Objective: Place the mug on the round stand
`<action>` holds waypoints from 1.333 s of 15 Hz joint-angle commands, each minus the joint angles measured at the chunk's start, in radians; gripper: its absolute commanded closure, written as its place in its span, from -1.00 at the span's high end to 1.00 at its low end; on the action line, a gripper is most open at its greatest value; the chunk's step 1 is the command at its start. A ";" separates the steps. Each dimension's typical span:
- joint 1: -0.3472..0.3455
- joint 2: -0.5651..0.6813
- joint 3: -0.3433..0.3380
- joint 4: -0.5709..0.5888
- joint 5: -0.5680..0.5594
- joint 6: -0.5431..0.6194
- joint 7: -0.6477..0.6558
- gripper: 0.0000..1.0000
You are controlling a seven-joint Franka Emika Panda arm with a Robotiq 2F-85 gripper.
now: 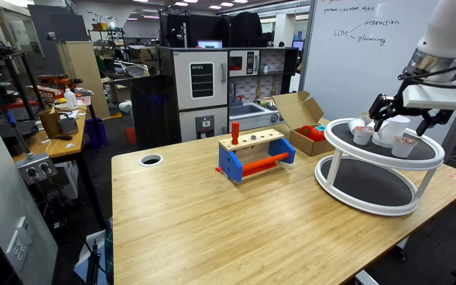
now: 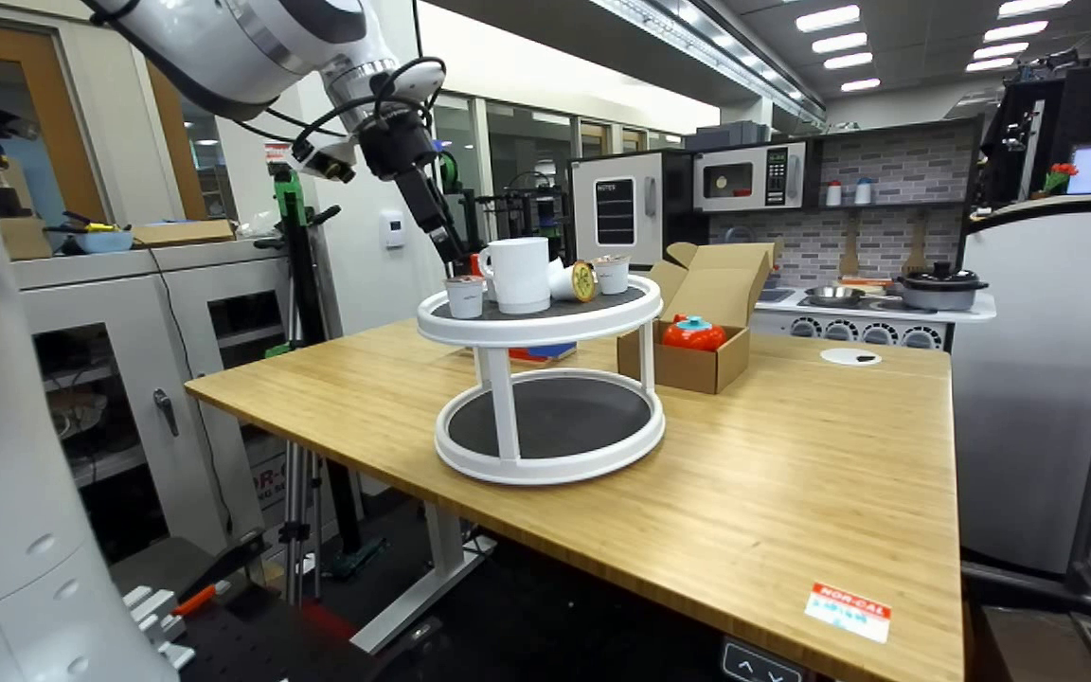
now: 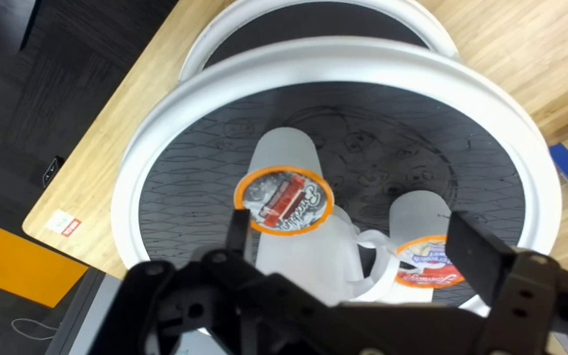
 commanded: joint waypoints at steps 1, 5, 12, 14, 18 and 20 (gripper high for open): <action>0.001 -0.018 0.035 0.008 -0.074 0.047 -0.053 1.00; 0.059 -0.059 0.081 0.024 -0.110 0.089 -0.143 1.00; 0.168 -0.080 0.108 -0.030 -0.058 0.256 -0.367 1.00; 0.140 -0.078 0.143 -0.019 -0.043 0.231 -0.339 1.00; 0.139 -0.078 0.145 -0.029 -0.039 0.259 -0.363 1.00; 0.139 -0.078 0.146 -0.029 -0.039 0.260 -0.365 1.00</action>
